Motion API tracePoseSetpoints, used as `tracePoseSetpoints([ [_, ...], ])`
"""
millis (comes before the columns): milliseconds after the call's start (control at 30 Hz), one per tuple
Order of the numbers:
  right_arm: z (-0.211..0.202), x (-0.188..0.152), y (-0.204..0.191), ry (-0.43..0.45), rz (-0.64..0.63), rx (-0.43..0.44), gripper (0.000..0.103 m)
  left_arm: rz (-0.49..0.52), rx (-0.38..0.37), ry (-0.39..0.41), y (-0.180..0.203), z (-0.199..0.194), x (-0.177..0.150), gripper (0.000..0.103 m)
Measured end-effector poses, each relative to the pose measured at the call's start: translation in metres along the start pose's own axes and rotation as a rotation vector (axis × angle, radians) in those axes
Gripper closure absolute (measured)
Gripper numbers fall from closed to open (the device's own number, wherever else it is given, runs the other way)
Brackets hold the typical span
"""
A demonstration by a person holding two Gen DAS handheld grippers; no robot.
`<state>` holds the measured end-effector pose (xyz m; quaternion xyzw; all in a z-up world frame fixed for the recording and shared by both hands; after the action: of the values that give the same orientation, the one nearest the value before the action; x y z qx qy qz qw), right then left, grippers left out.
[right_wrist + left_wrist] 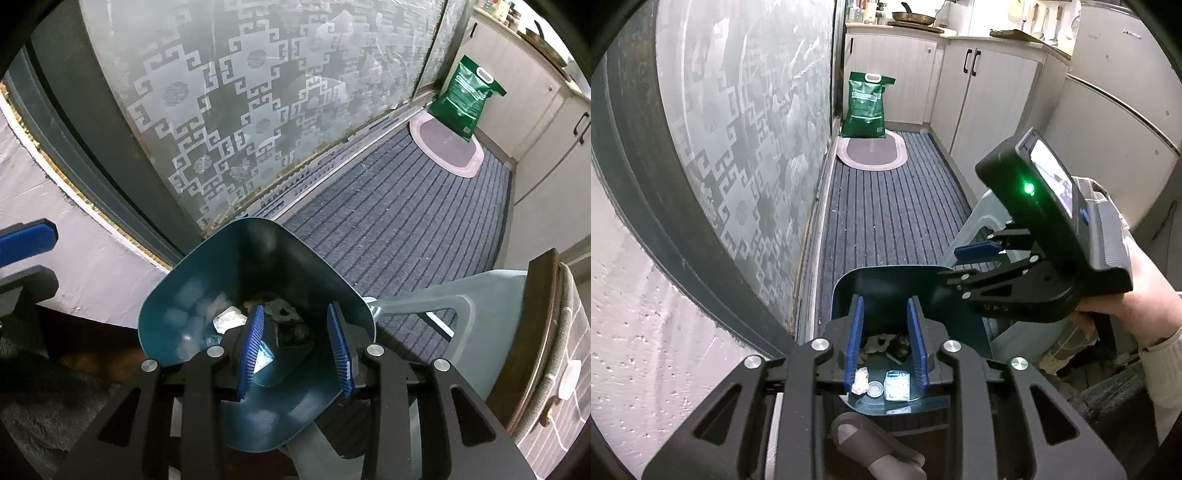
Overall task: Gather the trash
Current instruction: 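Carry the plastic bag and pepper to the teal bin and open both tools, then move both tools back over the table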
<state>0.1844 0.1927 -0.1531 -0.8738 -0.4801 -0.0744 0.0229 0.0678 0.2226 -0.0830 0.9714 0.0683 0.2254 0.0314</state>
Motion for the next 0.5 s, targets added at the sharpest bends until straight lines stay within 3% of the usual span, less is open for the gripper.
tracePoseSetpoints([
  [500,-0.049,-0.001,0.007,0.155,-0.002,0.023,0.067,-0.018,-0.019,0.073,0.01,-0.018,0.02,0.075],
])
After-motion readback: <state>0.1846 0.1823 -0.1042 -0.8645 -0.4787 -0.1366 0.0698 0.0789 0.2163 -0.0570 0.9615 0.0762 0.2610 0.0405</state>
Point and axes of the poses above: each gripper's, at about its wrist camera, not at the fingertips, and z roughly the way its jaws point, y to its right, x to its top, the point moved 7 cm from there along z, roughly the way its jaws point, and after that the axes turned 15 degrees about -y, right-handed, at the moved point
